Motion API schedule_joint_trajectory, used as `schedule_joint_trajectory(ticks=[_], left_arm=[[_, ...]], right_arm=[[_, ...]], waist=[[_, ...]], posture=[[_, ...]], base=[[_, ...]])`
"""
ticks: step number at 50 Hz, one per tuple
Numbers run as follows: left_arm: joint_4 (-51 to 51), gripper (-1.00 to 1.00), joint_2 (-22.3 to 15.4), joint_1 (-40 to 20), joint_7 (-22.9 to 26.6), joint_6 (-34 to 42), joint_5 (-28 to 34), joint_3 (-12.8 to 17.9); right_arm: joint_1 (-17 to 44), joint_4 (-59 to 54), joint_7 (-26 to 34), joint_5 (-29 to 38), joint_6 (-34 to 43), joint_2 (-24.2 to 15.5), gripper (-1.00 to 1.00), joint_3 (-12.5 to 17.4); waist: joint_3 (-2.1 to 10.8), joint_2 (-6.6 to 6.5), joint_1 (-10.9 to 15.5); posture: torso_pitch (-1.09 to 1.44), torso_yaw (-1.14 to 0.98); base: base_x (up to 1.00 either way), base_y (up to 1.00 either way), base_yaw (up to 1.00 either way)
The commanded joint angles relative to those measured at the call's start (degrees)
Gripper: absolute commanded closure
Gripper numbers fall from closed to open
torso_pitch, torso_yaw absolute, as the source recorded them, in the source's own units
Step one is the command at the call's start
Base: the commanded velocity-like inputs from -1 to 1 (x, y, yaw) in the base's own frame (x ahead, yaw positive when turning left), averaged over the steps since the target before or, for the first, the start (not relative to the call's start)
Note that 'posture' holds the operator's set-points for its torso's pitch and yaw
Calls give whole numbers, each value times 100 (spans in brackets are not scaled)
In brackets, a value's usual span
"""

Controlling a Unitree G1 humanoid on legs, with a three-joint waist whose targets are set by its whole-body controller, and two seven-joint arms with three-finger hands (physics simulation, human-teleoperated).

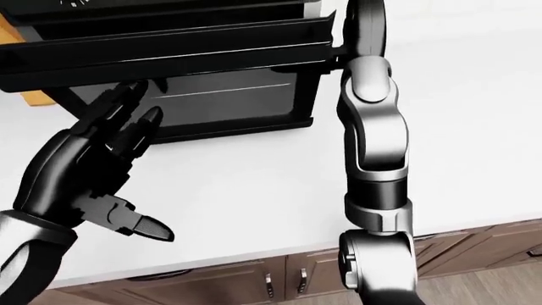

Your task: Close the toaster oven door.

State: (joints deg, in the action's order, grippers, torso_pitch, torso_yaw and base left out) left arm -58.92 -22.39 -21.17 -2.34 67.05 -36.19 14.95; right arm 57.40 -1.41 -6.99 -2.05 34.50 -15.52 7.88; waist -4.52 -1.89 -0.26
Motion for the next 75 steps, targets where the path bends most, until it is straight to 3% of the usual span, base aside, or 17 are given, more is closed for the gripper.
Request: schedule_joint_trajectory(ticks=[1,15,28,46,75], left_arm=[[-67,-100,3,-156,223,-58,309,65],[590,-100,345,-340,1433,-366,1954,-473],[935,-100,522,-635,2200,-299,2737,-639],[1371,-100,509,-1165,2534,-216,3020,-510],[2181,-100,223,-1891,2515,-417,2974,-426]], right_arm=[[408,467,11,-93,-430,-18,-100,-62],[395,514,-2,-110,-402,-23,-100,-61],[345,525,-1,-126,-424,-23,-100,-47],[344,481,-22,-134,-464,-41,-100,-49],[276,113,-242,305,-397,-106,-100,-41]], waist=[[223,68,42],[225,147,82],[242,186,105],[261,193,97],[269,170,64]], posture=[[0,0],[0,0],[0,0],[0,0],[0,0]], base=[[0,0,0],[0,0,0],[0,0,0],[0,0,0],[0,0,0]])
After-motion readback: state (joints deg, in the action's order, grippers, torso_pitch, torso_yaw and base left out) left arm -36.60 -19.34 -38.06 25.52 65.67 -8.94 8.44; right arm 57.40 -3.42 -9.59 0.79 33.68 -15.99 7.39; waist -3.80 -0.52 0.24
